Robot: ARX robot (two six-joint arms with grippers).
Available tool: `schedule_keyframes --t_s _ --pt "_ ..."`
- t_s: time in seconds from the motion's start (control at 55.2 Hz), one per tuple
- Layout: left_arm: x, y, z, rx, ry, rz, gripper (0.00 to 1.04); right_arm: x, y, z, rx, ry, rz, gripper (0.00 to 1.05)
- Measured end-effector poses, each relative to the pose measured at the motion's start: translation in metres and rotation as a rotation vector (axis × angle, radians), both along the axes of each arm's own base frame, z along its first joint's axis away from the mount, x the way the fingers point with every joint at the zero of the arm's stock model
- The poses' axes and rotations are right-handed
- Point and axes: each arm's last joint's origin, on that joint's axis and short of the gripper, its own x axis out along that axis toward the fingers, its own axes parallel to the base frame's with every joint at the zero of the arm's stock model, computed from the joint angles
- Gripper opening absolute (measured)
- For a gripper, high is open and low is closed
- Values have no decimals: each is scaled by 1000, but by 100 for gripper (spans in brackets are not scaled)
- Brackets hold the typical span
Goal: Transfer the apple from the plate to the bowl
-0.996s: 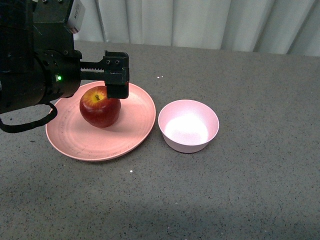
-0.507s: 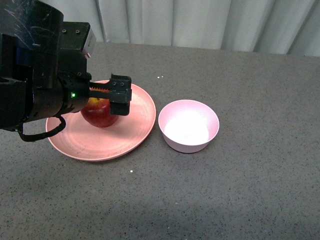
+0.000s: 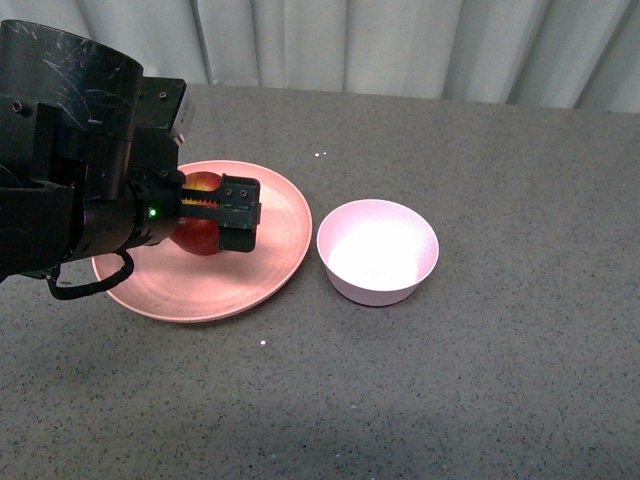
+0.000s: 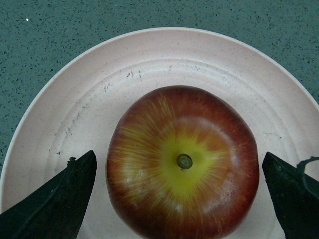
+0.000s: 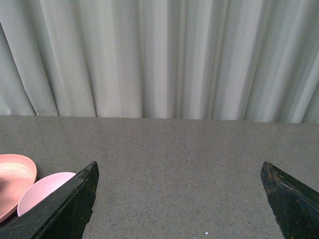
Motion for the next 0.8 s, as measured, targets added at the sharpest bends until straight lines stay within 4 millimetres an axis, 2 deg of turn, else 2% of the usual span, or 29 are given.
schedule_keyframes --t_s 0.127,0.29,0.471,0.652,0.688,0.797 --pt "1 0 0 6 -3 4 98 0 0 0 0 0 0 95" --pt "1 0 1 12 -6 -2 77 0 0 0 0 0 0 95" --pt "-3 -2 5 5 -20 -21 74 0 0 0 0 0 0 95" --pt "-7 -16 31 -34 -85 -84 74 0 0 0 0 0 0 95" --pt "-9 -25 41 -49 -109 -118 74 0 0 0 0 0 0 95" --pt "-11 -44 53 -82 -126 -200 74 0 0 0 0 0 0 95"
